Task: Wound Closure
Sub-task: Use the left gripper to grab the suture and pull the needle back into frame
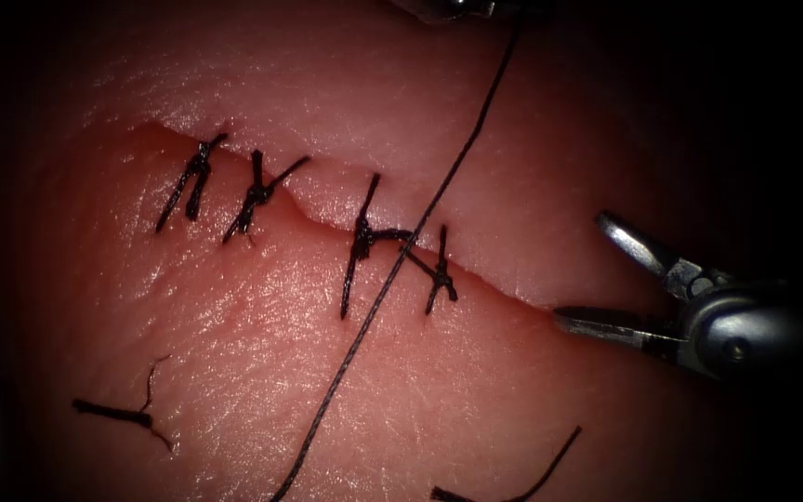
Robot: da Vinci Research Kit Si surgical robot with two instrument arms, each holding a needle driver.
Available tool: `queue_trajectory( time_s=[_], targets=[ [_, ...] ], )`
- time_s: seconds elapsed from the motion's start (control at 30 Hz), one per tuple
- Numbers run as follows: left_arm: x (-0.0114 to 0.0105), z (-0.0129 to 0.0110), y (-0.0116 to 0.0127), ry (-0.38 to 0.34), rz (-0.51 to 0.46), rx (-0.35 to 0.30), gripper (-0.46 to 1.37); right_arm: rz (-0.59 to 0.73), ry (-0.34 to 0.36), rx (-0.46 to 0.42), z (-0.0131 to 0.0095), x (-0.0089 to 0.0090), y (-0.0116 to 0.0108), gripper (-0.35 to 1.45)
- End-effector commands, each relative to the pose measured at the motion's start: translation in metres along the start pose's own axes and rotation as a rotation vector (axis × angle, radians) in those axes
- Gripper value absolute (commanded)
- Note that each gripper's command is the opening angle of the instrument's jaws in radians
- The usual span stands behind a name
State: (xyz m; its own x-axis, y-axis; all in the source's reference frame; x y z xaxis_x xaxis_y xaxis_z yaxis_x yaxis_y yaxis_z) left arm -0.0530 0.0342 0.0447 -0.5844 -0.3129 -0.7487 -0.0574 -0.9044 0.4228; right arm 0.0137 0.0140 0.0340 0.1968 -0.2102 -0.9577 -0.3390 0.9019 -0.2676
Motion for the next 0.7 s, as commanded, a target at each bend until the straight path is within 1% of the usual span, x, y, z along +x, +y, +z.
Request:
queue_trajectory(
  time_s=[0.03, 0.3, 0.4, 0.43, 0.57, 0.63, 0.67, 0.7],
  targets=[
    [-0.0003, 0.0003, -0.0003, -0.001, -0.001, -0.003, -0.35, -0.001, 0.0, 0.004, 0.0, 0.0, 0.0, 1.21],
    [-0.0022, 0.0032, -0.0032, -0.012, -0.012, 0.025, -0.35, 0.004, 0.0, 0.003, 0.0001, -0.0002, -0.0001, 1.21],
    [-0.0027, 0.0049, -0.0046, -0.021, -0.017, 0.033, -0.35, 0.003, 0.0, 0.002, 0.0001, -0.0002, -0.0002, 1.21],
    [-0.0029, 0.0059, -0.0053, -0.031, -0.021, 0.038, -0.35, 0.003, 0.0, 0.002, 0.0001, -0.0002, -0.0002, 1.21],
    [-0.003, 0.0083, -0.0066, -0.027, -0.026, 0.041, -0.35, 0.003, 0.0, 0.002, 0.0001, -0.0002, -0.0002, 1.21],
    [-0.003, 0.009, -0.0068, -0.027, -0.028, 0.042, -0.35, 0.003, 0.0, 0.002, 0.0001, -0.0002, -0.0002, 1.21],
    [-0.0028, 0.0099, -0.0071, -0.018, -0.035, 0.045, -0.35, 0.003, 0.0, 0.002, 0.0001, -0.0002, -0.0002, 1.21],
    [-0.0027, 0.0102, -0.0072, -0.015, -0.036, 0.044, -0.35, 0.003, 0.0, 0.002, 0.0001, -0.0002, -0.0002, 1.21]
  ],
)
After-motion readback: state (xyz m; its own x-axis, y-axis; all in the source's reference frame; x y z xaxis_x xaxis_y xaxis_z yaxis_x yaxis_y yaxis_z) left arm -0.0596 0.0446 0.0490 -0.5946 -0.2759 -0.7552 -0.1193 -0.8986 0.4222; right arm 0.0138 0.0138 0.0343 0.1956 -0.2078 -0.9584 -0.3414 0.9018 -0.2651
